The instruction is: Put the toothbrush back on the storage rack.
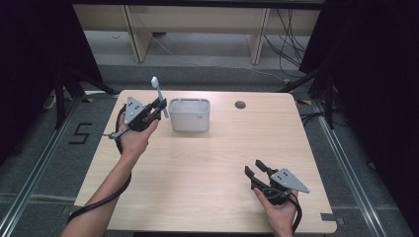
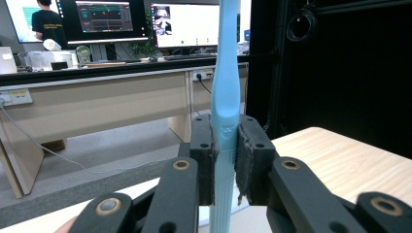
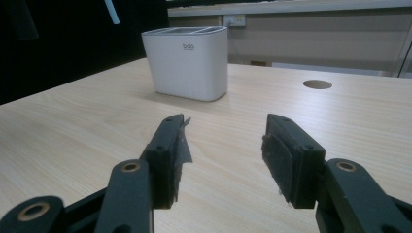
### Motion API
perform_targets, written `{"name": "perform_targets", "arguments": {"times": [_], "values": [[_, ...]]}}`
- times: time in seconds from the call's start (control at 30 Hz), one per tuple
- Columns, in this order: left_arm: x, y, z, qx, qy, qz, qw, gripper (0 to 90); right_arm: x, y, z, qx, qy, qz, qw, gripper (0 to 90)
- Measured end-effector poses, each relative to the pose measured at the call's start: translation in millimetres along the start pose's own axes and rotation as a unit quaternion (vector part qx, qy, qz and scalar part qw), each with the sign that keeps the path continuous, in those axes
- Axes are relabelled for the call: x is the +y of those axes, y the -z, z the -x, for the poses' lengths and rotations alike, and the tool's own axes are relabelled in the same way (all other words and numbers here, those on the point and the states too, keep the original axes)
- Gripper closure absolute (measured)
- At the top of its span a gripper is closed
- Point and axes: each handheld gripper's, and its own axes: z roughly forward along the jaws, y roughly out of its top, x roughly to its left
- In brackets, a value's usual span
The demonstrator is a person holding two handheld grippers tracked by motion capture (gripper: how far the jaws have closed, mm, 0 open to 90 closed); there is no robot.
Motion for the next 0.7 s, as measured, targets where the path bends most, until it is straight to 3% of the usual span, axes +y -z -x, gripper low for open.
{"name": "perform_targets", "arguments": {"times": [0.1, 0.13, 0.2, 0.4, 0.7], "values": [[3.1, -3.3, -1.0, 0.001, -0.001, 0.0, 1.0, 78.5, -0.1, -0.4, -1.8, -0.002, -0.008, 0.002, 1.0, 50.4], [4.2, -4.4, -1.5, 0.002, -0.002, 0.0, 1.0, 78.4, 0.4, -0.5, -0.3, -0.006, 0.005, 0.003, 1.0, 50.3], [5.8, -6.7, -2.1, 0.004, -0.003, 0.001, 1.0, 78.5, 0.9, -1.4, 0.1, -0.001, 0.007, 0.007, 1.0, 50.0], [9.7, -13.7, -4.8, 0.009, -0.005, 0.003, 0.9999, 78.4, 1.8, 0.1, -1.9, 0.001, -0.001, -0.009, 1.0, 49.8], [14.4, -22.8, -10.6, 0.017, -0.005, 0.004, 0.9998, 78.4, 1.6, -1.2, -0.6, 0.005, 0.003, 0.011, 0.9999, 49.6]]}}
